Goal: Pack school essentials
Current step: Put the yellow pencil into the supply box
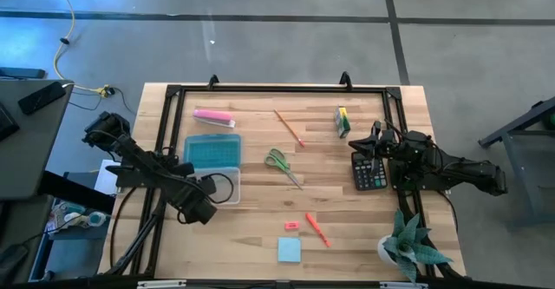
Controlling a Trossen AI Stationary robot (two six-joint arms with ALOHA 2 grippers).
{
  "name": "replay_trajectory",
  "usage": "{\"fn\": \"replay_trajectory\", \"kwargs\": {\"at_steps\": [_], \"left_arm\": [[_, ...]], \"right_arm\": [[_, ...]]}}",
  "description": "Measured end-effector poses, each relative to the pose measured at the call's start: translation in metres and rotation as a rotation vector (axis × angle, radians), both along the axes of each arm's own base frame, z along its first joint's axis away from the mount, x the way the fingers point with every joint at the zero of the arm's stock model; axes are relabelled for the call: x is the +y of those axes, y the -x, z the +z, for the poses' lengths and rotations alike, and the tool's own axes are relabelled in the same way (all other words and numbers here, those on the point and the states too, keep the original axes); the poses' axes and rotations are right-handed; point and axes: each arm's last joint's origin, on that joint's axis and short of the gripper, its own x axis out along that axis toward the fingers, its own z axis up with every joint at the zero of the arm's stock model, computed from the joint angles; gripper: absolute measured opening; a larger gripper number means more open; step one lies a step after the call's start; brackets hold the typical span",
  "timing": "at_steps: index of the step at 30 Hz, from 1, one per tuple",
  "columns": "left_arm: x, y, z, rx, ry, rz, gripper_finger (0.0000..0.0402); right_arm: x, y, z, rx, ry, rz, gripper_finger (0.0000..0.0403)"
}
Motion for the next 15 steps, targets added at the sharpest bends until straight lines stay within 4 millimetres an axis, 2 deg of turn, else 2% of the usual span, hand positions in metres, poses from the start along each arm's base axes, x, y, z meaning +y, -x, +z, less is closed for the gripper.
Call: {"fn": "replay_trajectory", "kwargs": {"at_steps": [9,15], "left_arm": [[0.000,0.000,0.001,0.004,-0.001,0.011,0.0134],[-0.003,-0.008,0.016,-0.039,-0.005,-0.042,0.0131]], "right_arm": [[0.000,0.000,0.000,0.000,0.000,0.000,0.0000],[0.000,0.000,0.000,0.000,0.000,0.000,0.0000]]}}
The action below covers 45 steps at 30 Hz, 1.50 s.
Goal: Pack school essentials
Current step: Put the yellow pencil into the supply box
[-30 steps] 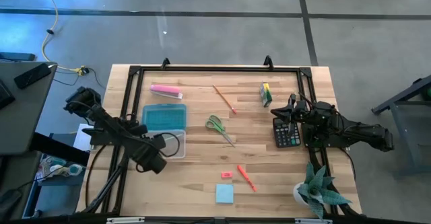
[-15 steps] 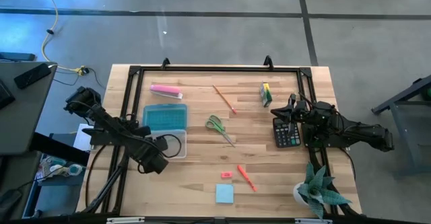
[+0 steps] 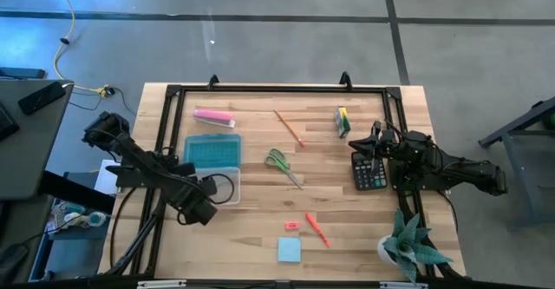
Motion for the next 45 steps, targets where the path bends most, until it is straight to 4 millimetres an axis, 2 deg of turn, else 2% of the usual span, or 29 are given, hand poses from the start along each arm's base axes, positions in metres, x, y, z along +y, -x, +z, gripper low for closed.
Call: {"fn": "replay_trajectory", "kwargs": {"at_steps": [8,13,19,22,25,32,39,45], "left_arm": [[-0.008,-0.024,0.033,-0.235,-0.101,-0.123,0.0131],[-0.022,-0.041,0.043,-0.505,-0.089,-0.217,0.0131],[-0.037,-0.060,0.043,-0.805,-0.078,-0.312,0.0131],[-0.048,-0.068,0.041,-1.024,-0.092,-0.317,0.0131],[-0.051,-0.072,0.032,-1.168,-0.063,-0.365,0.0131],[-0.034,-0.069,0.013,-1.362,0.091,-0.352,0.0131],[-0.011,-0.066,-0.011,-1.366,0.096,-0.309,0.0131],[0.012,-0.057,-0.013,-1.370,0.103,-0.279,0.0131]], "right_arm": [[0.000,0.000,0.000,0.000,0.000,0.000,0.0000],[0.000,0.000,0.000,0.000,0.000,0.000,0.0000],[0.000,0.000,0.000,0.000,0.000,0.000,0.0000],[0.000,0.000,0.000,0.000,0.000,0.000,0.0000],[0.000,0.000,0.000,0.001,0.000,0.000,0.0000],[0.000,0.000,0.000,-0.006,-0.015,0.000,0.0000],[0.000,0.000,0.001,-0.030,-0.113,0.002,0.0000],[0.000,0.000,0.002,-0.045,-0.155,0.003,0.0000]]}}
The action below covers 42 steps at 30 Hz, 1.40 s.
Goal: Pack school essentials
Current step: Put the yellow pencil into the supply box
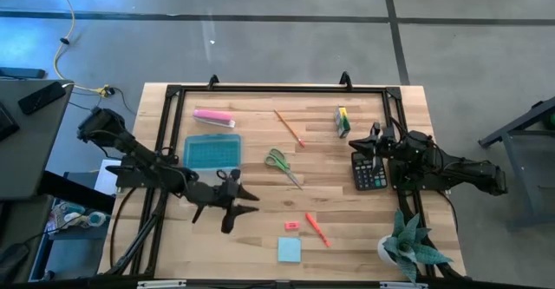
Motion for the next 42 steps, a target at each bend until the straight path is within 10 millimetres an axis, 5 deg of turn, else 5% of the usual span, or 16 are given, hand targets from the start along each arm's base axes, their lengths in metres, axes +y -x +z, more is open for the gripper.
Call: {"fn": "replay_trajectory", "kwargs": {"at_steps": [14,25,35,42], "left_arm": [[0.044,0.039,0.017,-0.127,-0.053,0.090,0.0131],[0.059,0.039,0.020,-0.119,-0.055,0.003,0.0131],[0.063,0.041,0.011,-0.030,-0.024,0.036,0.0131],[0.063,0.041,0.011,-0.031,-0.025,0.037,0.0131]], "right_arm": [[-0.005,0.002,0.007,-0.066,0.016,-0.182,0.0000],[-0.007,0.008,0.030,-0.322,0.016,-0.280,0.0007],[-0.010,0.006,0.029,-0.306,-0.033,-0.329,0.0116],[-0.011,-0.005,0.052,-0.199,-0.040,-0.276,0.0167]]}}
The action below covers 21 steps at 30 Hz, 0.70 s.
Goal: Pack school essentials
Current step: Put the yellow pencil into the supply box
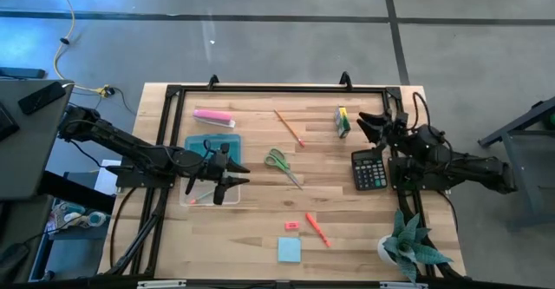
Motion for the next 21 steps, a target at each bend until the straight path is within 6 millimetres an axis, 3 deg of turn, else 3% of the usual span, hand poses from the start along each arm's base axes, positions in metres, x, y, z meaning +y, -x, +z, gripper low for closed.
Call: {"fn": "replay_trajectory", "kwargs": {"at_steps": [15,21], "left_arm": [[0.001,0.000,0.001,-0.011,-0.031,0.024,0.0131],[0.001,0.000,0.001,-0.008,-0.031,0.024,0.0131]], "right_arm": [[-0.015,-0.056,0.047,0.575,-0.126,0.020,0.0172],[-0.022,-0.084,0.041,0.747,-0.186,0.037,0.0172]]}}
